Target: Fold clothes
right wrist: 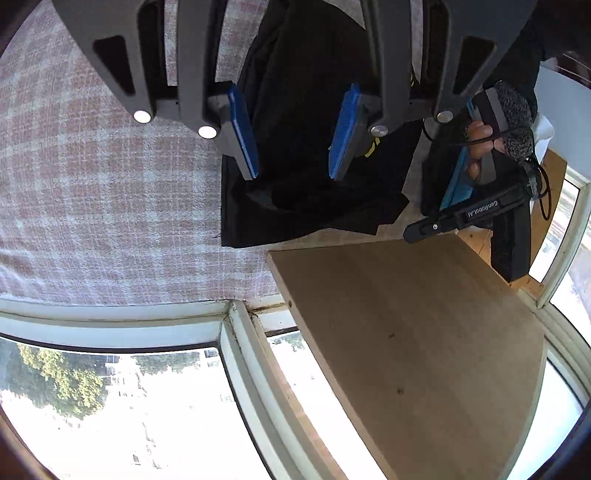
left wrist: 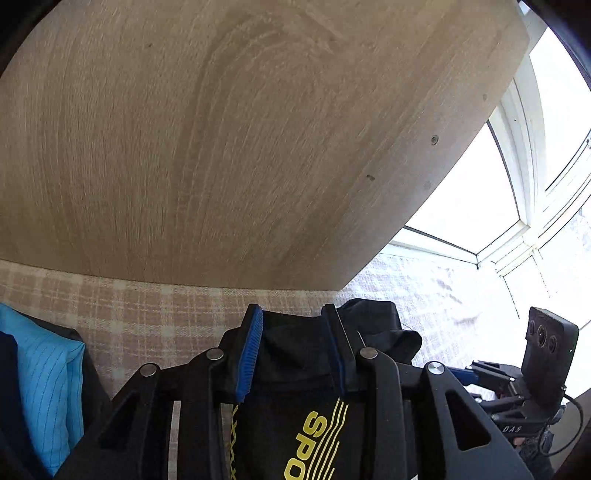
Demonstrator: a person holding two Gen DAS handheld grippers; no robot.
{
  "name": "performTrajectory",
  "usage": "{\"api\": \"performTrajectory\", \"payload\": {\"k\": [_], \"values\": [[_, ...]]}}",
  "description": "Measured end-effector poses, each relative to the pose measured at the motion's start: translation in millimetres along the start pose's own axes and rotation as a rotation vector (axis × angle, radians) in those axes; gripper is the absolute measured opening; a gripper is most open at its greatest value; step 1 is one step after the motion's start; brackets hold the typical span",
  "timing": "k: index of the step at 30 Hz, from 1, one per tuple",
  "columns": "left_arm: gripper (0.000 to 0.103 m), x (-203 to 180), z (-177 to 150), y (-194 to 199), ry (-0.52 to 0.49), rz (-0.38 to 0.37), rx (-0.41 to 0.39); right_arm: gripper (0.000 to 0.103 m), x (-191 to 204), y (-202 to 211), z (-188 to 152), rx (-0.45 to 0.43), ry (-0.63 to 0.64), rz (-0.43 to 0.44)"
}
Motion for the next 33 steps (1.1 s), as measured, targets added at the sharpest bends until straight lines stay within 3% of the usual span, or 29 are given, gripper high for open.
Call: {"api": "performTrajectory", "payload": {"k": [3,7,12,13,14,15,19,25,29,33], "values": [[0.031,-6,-15,13,-0.046,-0.003,0.012,0.039,23,-37,-13,0.105,0.098,0.007],[0.031,-8,-38,17,-0.082,-0.015,0.052,0.04,16,-74,-12,0.151,0.088,-0.006],[0.031,-11,-59,8,-0.118,-0.003,0.11,0.04,-26,-41,19,-0.051,-0.04,-0.152],[0.031,-11,-60,5,-0.121,0.004,0.121,0.04,-36,-30,21,-0.081,-0.084,-0.167],[0.031,-10,-62,2,-0.125,0.015,0.131,0.04,-40,-21,18,-0.085,-0.1,-0.121],[0.031,-8,-65,3,-0.118,0.019,0.136,0.04,-40,-13,13,-0.081,-0.095,-0.089],[0.032,1,-86,16,-0.101,0.025,0.159,0.04,-36,8,-27,-0.019,-0.063,-0.106],[0.04,11,-136,37,-0.177,0.071,0.225,0.04,-28,31,-112,0.057,-0.072,-0.067],[0.04,8,-151,35,-0.217,0.098,0.243,0.04,-14,24,-140,0.091,-0.023,-0.056],[0.042,2,-156,30,-0.249,0.13,0.235,0.04,3,12,-145,0.114,0.042,-0.055]]}}
Point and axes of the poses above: each gripper's, at about its wrist camera, not at the fingertips, and y roughly against the way its jaws point, x to its left, z to its top, the point moved 2 cm from there along -y, roughly the way its jaws point, and after that the axes turned 8 degrees about z, right-handed, at the moved point
